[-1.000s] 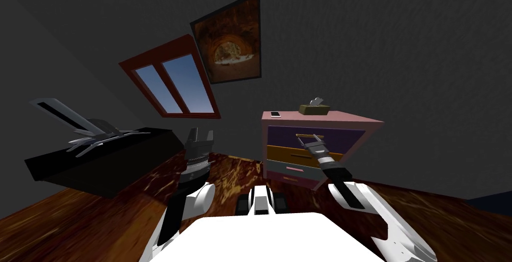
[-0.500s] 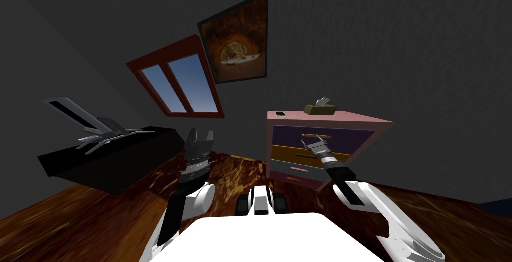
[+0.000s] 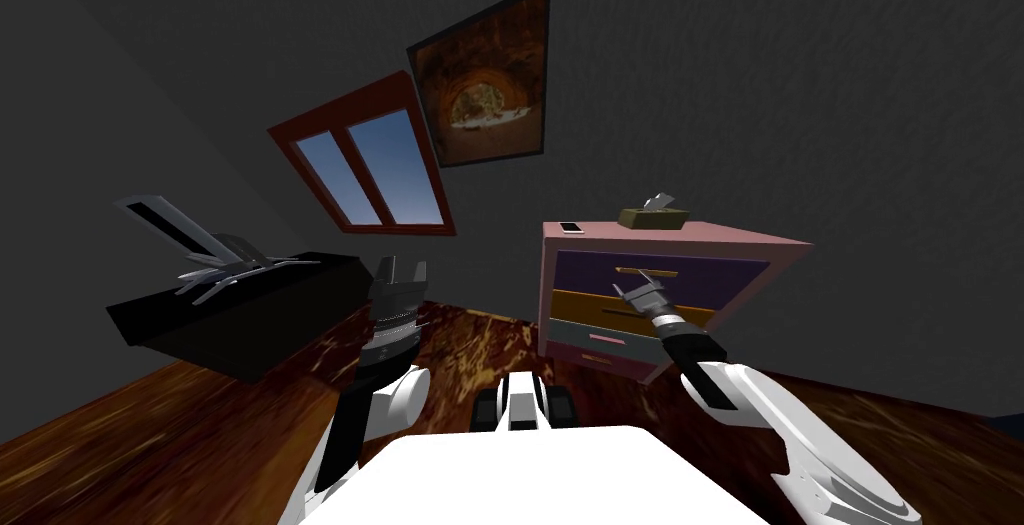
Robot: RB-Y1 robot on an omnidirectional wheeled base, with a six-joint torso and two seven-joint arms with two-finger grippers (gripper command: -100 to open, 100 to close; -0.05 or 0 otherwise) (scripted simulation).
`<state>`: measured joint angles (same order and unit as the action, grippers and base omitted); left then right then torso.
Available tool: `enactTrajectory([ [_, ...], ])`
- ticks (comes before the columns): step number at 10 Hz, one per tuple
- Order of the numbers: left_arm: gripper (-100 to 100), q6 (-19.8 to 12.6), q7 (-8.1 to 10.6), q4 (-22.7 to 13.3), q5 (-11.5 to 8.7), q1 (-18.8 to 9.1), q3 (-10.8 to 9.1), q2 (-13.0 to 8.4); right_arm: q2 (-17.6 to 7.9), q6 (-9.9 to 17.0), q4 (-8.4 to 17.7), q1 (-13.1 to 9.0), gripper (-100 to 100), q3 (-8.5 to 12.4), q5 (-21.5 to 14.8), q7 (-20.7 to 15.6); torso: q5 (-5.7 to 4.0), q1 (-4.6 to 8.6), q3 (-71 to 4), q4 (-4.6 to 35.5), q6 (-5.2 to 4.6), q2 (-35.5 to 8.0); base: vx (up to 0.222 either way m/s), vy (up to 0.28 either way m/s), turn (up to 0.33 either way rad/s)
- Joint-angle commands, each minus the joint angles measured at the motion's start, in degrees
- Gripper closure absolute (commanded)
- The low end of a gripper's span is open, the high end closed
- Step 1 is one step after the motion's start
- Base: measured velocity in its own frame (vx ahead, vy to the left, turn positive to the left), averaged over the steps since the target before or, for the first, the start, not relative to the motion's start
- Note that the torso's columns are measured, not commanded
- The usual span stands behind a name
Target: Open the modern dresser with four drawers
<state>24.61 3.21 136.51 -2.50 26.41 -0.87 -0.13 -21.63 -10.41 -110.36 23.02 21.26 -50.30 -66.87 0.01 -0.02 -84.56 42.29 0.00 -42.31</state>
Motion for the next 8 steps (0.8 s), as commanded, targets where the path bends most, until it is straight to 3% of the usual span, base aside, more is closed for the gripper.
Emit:
enactTrajectory([
  [1, 0, 0.00, 0.00, 0.00, 0.00, 0.00, 0.00, 0.00, -2.03, 1.51, 1.34, -0.47, -100, 0.86, -2.82, -3.73, -0.02, 0.08, 0.01, 0.01, 0.00, 0.00, -0.001, 0.073, 0.022],
  [8, 0, 0.00, 0.00, 0.00, 0.00, 0.00, 0.00, 0.00, -7.08, 4.66, 4.46, -1.05, -100, 3.73, -11.61, -14.04, -0.03, 0.10, 0.00, 0.00, 0.00, 0.01, -0.005, 0.088, 0.024],
])
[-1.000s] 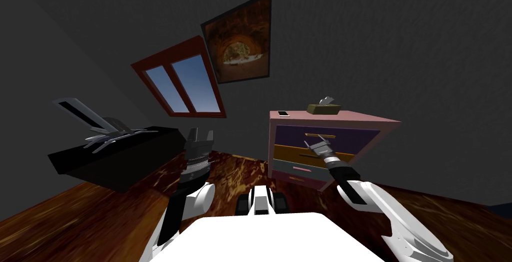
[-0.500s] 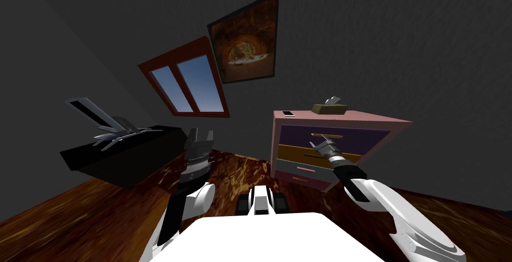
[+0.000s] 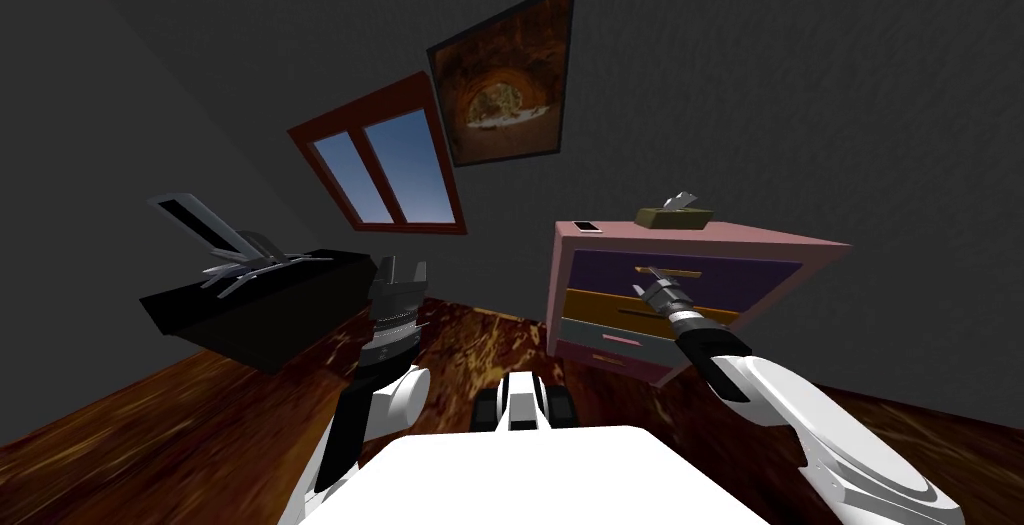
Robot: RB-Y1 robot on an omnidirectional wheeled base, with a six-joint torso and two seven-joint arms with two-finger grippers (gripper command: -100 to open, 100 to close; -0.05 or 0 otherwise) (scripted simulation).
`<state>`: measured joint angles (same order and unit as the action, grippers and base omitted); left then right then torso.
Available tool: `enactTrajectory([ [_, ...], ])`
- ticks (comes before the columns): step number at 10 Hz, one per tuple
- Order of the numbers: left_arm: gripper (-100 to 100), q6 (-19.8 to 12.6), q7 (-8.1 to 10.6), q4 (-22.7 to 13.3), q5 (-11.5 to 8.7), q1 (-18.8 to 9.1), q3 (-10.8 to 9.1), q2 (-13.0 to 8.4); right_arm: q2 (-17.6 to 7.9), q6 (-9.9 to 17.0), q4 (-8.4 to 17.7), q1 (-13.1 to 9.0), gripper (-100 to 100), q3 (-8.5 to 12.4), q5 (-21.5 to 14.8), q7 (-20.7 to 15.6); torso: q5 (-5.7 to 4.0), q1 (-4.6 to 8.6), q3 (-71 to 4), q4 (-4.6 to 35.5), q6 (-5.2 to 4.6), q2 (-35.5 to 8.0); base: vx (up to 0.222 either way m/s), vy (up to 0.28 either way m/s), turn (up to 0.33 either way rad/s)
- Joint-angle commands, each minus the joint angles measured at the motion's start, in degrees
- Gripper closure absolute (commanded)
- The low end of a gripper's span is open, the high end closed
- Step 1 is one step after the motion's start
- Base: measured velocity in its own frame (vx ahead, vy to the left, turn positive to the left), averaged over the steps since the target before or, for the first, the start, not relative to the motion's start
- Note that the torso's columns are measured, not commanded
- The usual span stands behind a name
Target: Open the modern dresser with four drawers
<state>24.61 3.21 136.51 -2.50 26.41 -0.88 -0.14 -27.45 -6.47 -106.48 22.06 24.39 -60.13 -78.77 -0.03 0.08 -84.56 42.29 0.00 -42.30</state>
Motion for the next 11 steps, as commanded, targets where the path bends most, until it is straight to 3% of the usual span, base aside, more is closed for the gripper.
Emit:
enactTrajectory([
  [1, 0, 0.00, 0.00, 0.00, 0.00, 0.00, 0.00, 0.00, -0.76, 0.45, 0.38, -0.11, -100, 0.27, -1.09, -1.20, 0.02, -0.06, 0.00, 0.00, 0.00, 0.00, -0.004, 0.031, 0.002],
  [3, 0, 0.00, 0.00, 0.00, 0.00, 0.01, -0.01, -0.01, -3.36, 0.82, 0.78, 0.43, -100, 1.10, -0.27, 0.05, 0.00, 0.03, -0.13, -0.05, 0.00, 0.22, 0.094, 0.020, 0.013],
  [4, 0, 0.00, 0.00, 0.00, 0.00, 0.02, -0.01, -0.01, -2.91, 0.98, 0.38, 0.55, -100, 0.73, -0.48, -0.27, 0.01, -0.04, -0.20, -0.09, 0.02, 0.32, 0.056, 0.009, 0.004],
  [5, 0, 0.00, 0.00, 0.01, 0.00, 0.01, -0.01, -0.01, -1.34, 0.62, 0.49, -0.01, 100, 0.46, -1.03, -1.18, 0.02, -0.05, -0.04, -0.03, 0.00, 0.04, -0.051, -0.010, -0.013],
  [7, 0, 0.00, 0.00, 0.00, 0.00, -0.01, 0.00, 0.00, -2.98, 0.78, -0.18, 0.39, 100, 0.86, -0.44, -0.20, -0.43, 0.22, 0.12, -0.26, 0.06, 0.00, -0.068, 0.016, -0.031],
  [11, 0, -0.01, 0.00, -0.01, 0.00, -0.02, 0.00, 0.00, -3.81, 0.47, -0.58, 1.01, 100, 1.19, -0.01, 0.32, -0.22, 0.07, -0.03, -0.18, 0.08, 0.12, -0.158, 0.081, -0.051],
])
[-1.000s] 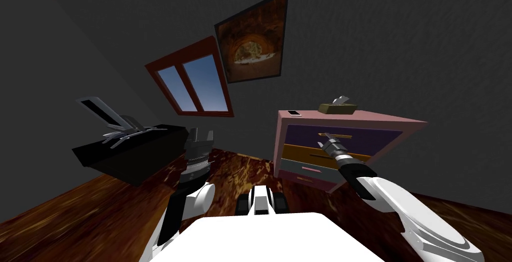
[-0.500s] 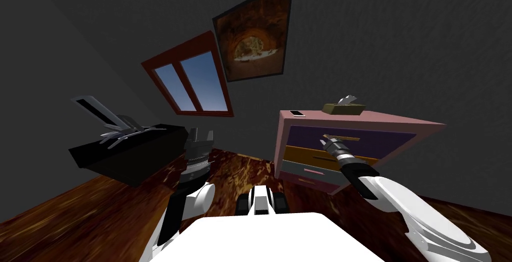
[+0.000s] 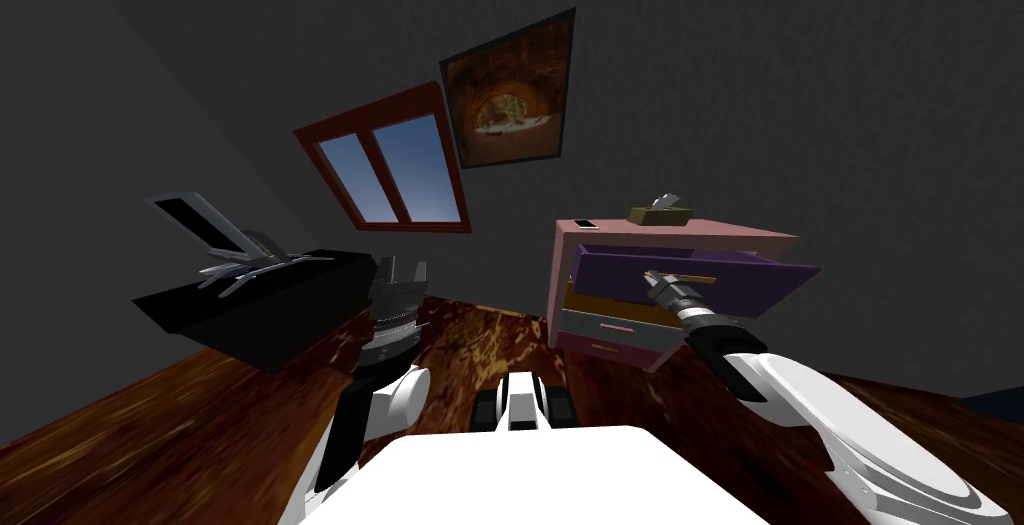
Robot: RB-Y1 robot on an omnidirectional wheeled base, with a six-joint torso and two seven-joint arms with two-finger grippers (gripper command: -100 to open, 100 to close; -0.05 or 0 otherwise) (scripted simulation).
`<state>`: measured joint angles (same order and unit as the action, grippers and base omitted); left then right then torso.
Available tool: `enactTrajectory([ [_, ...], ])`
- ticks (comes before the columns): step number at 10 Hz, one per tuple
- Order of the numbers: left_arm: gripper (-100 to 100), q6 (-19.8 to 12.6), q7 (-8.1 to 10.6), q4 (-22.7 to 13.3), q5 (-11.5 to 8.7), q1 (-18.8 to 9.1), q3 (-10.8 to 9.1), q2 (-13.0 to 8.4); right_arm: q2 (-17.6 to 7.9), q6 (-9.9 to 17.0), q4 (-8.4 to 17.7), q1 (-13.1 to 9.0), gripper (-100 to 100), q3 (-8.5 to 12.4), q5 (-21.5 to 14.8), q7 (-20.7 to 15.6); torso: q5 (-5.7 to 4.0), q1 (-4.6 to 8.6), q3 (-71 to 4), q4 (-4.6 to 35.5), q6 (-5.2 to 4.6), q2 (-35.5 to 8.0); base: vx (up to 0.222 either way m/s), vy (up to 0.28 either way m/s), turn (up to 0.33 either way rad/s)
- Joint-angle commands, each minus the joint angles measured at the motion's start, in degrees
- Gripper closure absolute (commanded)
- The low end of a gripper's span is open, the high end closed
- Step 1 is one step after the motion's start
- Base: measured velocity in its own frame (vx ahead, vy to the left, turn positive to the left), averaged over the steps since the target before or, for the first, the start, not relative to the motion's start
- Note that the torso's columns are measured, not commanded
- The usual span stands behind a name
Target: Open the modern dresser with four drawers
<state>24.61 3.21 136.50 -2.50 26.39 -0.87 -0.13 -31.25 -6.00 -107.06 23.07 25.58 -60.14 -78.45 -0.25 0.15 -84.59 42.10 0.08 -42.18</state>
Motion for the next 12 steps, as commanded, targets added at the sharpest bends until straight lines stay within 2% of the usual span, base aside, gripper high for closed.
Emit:
enactTrajectory([
  [1, 0, 0.00, 0.00, 0.00, 0.00, 0.01, -0.01, -0.01, -0.10, -0.48, -0.22, 0.67, 100, -0.27, 0.13, 0.19, 0.14, 0.09, -0.22, 0.06, 0.02, 0.33, -0.129, 0.039, -0.048],
  [2, 0, 0.00, 0.00, 0.00, 0.00, 0.01, -0.01, -0.01, -0.17, -0.68, -0.36, 0.94, 100, -0.38, 0.19, 0.26, 0.09, 0.01, -0.14, 0.01, -0.04, 0.15, -0.209, 0.036, -0.056],
  [3, 0, 0.00, 0.00, 0.00, 0.00, 0.00, 0.00, 0.00, -2.92, -0.49, -0.42, 1.45, -100, 1.03, 1.33, 1.86, -0.02, 0.06, 0.07, 0.02, -0.09, -0.12, -0.083, 0.055, -0.054],
  [5, 0, 0.01, 0.00, 0.01, 0.00, 0.03, -0.01, -0.01, -5.62, -0.44, -0.35, 2.34, -100, 2.01, 2.47, 3.54, 0.28, -0.10, -0.33, 0.06, -0.02, 0.46, 0.054, 0.064, -0.035],
  [11, 0, 0.01, 0.00, 0.01, 0.00, 0.02, -0.01, -0.01, -13.70, -0.29, -0.17, 5.01, -100, 4.97, 5.90, 8.59, 0.32, -0.20, 0.10, 0.27, -0.08, -0.25, 0.032, 0.054, -0.027],
  [12, 0, 0.01, 0.00, 0.01, 0.00, 0.03, -0.01, -0.01, -12.47, -0.73, 0.06, 4.89, -100, 4.65, 5.49, 7.80, 0.47, -0.34, 0.10, 0.36, -0.10, -0.30, 0.009, 0.020, -0.015],
])
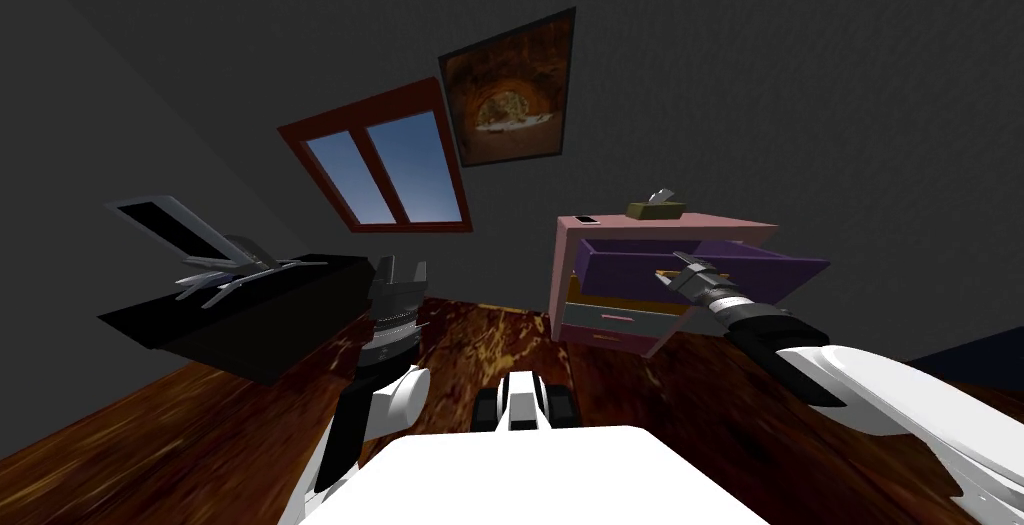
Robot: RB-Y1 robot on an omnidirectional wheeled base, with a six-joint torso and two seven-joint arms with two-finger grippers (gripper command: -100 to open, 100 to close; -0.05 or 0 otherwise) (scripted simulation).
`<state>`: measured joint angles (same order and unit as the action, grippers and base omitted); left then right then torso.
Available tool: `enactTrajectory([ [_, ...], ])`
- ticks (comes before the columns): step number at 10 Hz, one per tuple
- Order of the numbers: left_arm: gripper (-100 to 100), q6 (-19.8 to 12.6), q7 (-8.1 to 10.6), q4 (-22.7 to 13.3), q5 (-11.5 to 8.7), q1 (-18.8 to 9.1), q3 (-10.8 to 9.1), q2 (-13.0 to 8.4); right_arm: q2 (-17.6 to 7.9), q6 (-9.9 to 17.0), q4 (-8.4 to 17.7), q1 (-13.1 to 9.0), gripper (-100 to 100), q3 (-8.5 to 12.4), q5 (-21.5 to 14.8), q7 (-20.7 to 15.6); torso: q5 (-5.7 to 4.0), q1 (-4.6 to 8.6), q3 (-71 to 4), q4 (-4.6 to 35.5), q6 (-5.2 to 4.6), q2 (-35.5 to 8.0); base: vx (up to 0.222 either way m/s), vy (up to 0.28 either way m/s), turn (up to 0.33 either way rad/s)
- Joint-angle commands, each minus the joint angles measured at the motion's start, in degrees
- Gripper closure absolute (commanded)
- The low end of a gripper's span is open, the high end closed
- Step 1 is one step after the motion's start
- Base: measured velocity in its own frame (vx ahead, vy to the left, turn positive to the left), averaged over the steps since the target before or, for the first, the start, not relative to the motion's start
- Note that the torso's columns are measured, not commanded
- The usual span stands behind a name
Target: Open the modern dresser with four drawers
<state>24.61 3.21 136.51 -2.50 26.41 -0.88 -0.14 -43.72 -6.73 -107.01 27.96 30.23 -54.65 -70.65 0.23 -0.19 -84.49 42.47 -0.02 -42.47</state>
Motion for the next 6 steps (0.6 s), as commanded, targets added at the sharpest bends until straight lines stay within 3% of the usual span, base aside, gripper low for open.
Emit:
enactTrajectory([
  [1, 0, 0.00, 0.00, 0.00, 0.00, 0.00, 0.00, 0.00, -0.09, 0.02, 0.06, 0.13, 0, 0.04, 0.06, 0.19, -0.04, 0.00, 0.02, -0.03, 0.06, -0.01, 0.000, 0.000, 0.000],
  [6, 0, 0.00, 0.00, 0.00, 0.00, 0.00, 0.00, 0.00, 0.04, -0.01, 0.30, 0.33, 0, -0.17, 0.02, 0.16, -0.16, 0.11, -0.06, -0.14, 0.03, 0.14, 0.000, 0.000, 0.000],
])
